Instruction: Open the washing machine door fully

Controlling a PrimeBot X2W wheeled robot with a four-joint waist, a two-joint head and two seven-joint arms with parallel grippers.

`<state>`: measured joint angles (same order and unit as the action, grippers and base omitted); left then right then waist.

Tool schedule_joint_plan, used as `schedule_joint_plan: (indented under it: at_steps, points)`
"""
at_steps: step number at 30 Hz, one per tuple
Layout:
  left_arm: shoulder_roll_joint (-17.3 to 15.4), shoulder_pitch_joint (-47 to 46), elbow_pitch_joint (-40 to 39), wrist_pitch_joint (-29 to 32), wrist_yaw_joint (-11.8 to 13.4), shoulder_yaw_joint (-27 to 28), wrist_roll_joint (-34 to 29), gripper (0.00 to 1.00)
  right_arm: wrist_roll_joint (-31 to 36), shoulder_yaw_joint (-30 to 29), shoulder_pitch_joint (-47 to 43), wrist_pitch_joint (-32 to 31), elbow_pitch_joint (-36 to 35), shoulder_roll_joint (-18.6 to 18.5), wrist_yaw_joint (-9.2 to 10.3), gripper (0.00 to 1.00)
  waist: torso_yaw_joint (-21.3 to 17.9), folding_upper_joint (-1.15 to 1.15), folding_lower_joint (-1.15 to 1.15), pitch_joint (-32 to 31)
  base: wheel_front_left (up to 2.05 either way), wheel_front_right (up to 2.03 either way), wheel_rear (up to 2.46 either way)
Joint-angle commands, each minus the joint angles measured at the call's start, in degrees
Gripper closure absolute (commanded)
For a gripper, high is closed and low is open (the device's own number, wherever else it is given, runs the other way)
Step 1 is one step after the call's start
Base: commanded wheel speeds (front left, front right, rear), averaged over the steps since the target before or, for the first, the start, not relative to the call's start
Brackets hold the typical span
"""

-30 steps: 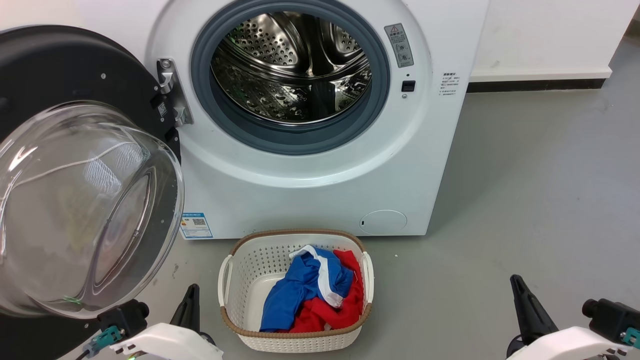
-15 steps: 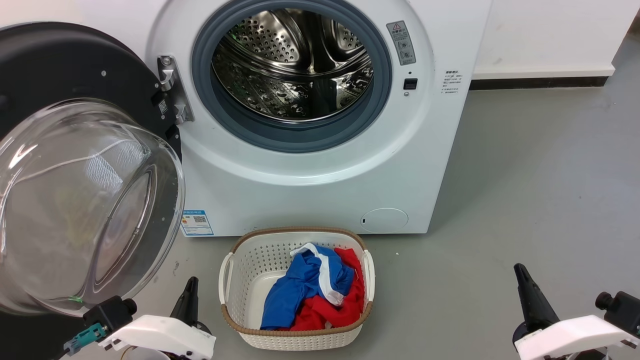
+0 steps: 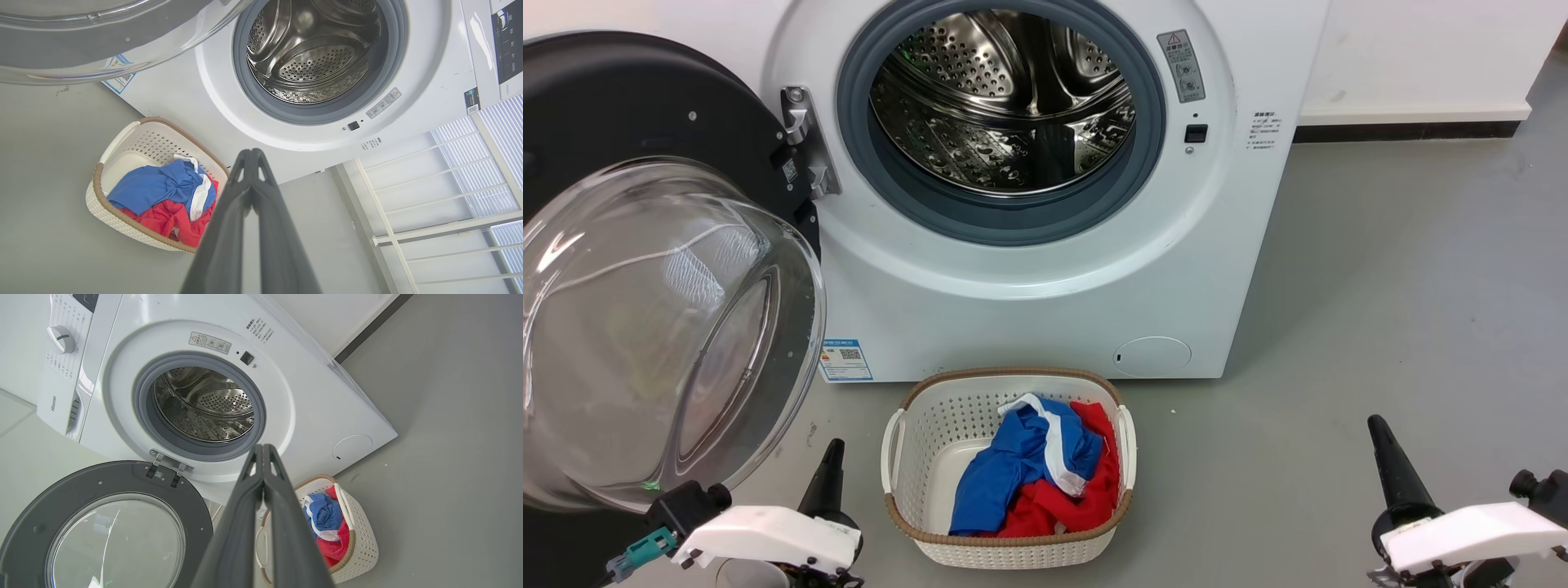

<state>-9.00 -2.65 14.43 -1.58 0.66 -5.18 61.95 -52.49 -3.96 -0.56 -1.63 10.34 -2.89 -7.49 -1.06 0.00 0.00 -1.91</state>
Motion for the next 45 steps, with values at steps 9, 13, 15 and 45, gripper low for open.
schedule_joint_plan:
  at_steps: [9, 13, 15, 45]
  points:
    - [1.0, -2.1, -0.6, 1.5, -1.7, 2.4, 5.6, 1.0, -7.6, -0.6, 2.6, -1.0, 0.2, 0.0, -0.01, 1.0, 0.1, 0.0, 0.0, 0.3, 0.0, 0.0, 0.0]
    - [1.4, -2.2, -0.6, 2.1, -2.2, 3.2, 7.6, 1.0, -10.1, -0.7, 2.8, -1.3, 0.5, 0.0, -0.01, 1.0, 0.2, 0.0, 0.0, 0.4, 0.0, 0.0, 0.0]
    - [1.6, -2.2, -0.6, 2.4, -2.4, 3.6, 8.6, 1.0, -11.4, -0.8, 3.0, -1.4, 0.7, 0.0, -0.01, 1.0, 0.2, 0.0, 0.0, 0.4, 0.0, 0.0, 0.0]
    - [4.2, -3.2, -0.6, 5.7, -5.9, 8.4, 21.0, 1.0, -27.7, -1.8, 5.5, -3.4, 2.4, 0.0, 0.0, 1.0, 0.6, 0.0, 0.0, 1.3, 0.0, 0.0, 0.0]
